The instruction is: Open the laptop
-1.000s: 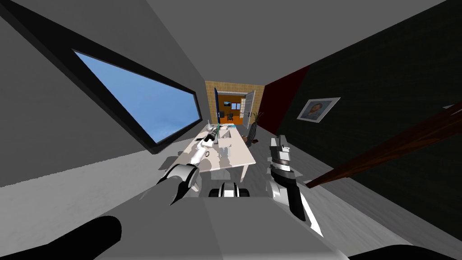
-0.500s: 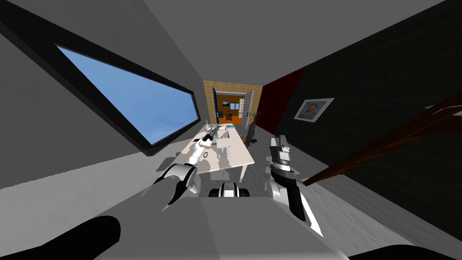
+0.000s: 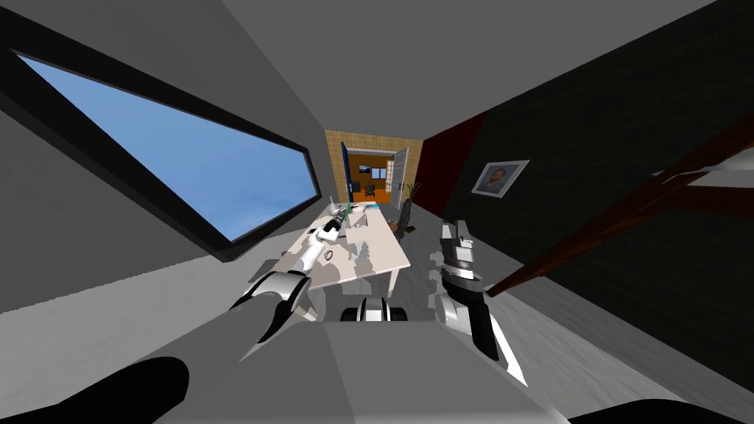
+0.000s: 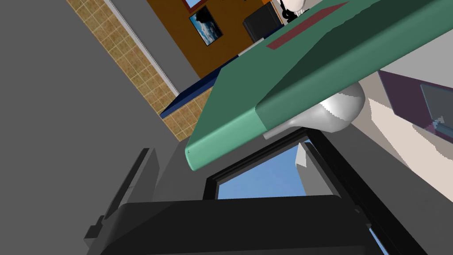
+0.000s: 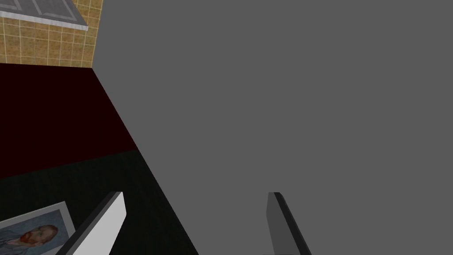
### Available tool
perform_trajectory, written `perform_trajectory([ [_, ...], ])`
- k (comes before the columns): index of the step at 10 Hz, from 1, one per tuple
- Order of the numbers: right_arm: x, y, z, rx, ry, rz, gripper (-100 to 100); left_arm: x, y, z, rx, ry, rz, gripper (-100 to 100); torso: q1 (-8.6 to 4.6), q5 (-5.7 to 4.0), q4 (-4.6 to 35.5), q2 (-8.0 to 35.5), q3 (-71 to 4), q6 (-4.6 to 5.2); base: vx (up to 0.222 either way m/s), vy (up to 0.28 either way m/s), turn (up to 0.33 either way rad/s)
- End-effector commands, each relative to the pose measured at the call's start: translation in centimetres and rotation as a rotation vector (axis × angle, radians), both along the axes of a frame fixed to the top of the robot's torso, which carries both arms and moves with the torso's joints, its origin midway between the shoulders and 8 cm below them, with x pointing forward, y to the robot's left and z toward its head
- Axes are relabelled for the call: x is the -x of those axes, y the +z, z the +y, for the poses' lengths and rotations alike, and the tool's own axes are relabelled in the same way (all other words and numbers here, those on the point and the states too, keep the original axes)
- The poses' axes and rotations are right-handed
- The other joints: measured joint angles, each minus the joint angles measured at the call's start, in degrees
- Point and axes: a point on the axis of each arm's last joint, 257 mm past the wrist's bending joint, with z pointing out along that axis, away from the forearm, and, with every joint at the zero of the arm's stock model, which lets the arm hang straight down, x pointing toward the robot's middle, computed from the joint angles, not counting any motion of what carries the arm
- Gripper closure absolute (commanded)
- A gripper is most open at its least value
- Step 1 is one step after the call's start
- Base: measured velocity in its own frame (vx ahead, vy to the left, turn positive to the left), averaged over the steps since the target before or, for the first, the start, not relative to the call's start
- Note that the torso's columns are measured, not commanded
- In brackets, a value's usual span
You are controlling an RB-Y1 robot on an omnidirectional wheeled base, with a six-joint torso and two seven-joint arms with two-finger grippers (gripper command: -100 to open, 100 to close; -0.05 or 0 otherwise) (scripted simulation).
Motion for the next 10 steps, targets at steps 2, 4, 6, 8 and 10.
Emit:
perform_trajectory([
  [2, 0.0, 0.0, 0.0, 0.000, 0.000, 0.000, 0, 1.0, -0.1, 2.8, 0.020, 0.026, -0.002, -100, -0.03, -0.01, 0.00, 0.00, 0.00, 0.00, 0.023, -0.032, -0.076],
  [4, 0.0, 0.0, 0.0, 0.000, 0.000, 0.000, 0, 1.7, 0.0, 4.5, 0.019, 0.040, -0.002, -100, -0.04, -0.01, 0.01, 0.02, 0.01, 0.00, 0.021, -0.035, -0.078],
  [6, 0.0, 0.0, 0.0, 0.000, 0.000, 0.000, 0, 2.4, 0.0, 6.1, 0.018, 0.054, -0.001, -100, -0.02, -0.01, 0.00, 0.00, 0.00, 0.00, 0.024, -0.030, -0.075],
  [8, 0.0, 0.0, 0.0, 0.000, 0.000, 0.000, 0, 3.1, 0.1, 7.5, 0.017, 0.065, -0.001, -100, -0.04, -0.01, 0.00, 0.02, 0.01, 0.00, 0.019, -0.035, -0.078],
  [10, 0.0, 0.0, 0.0, 0.000, 0.000, 0.000, 0, 3.9, 0.1, 8.9, 0.015, 0.076, 0.001, -100, -0.02, -0.01, 0.00, -0.02, -0.01, 0.00, 0.029, -0.031, -0.078],
])
